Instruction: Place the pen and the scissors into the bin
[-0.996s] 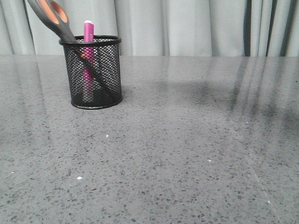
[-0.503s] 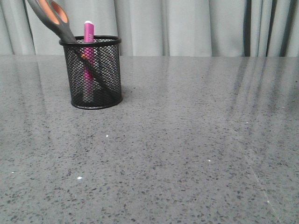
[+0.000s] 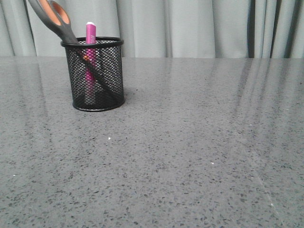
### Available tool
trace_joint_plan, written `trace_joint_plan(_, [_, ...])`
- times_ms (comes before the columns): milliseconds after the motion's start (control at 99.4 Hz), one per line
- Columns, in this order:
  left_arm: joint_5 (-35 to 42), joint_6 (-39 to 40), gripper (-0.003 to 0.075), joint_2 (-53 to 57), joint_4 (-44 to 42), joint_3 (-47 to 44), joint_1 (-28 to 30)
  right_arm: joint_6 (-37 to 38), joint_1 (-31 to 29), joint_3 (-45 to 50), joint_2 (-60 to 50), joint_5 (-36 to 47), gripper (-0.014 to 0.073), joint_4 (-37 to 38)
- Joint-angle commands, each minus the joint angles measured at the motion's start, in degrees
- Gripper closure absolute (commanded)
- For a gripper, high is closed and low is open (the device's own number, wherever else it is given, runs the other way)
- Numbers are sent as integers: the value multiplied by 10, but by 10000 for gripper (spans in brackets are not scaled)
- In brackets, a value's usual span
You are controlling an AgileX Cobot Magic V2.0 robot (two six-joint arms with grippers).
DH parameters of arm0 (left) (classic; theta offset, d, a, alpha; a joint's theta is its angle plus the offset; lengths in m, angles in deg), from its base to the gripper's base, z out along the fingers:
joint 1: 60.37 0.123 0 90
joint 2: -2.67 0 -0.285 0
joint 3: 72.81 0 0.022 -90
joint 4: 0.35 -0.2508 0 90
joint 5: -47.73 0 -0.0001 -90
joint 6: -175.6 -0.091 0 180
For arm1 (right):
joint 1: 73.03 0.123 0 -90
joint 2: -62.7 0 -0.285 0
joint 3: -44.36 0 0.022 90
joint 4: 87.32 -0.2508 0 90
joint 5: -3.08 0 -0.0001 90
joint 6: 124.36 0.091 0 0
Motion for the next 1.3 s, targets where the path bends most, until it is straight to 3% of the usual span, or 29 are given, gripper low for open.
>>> trace_joint_plan(0, [50,2,742,15,12,14,0,-5,-5,15,-43,6,662,-2])
trace_joint_plan(302, [36,2,742,18,12,14,0,-5,-5,37,-86,-50,662,-2])
trace_joint_plan(1288, [32,2,742,18,5,13,0,-5,-5,37,-86,-44,662,-2])
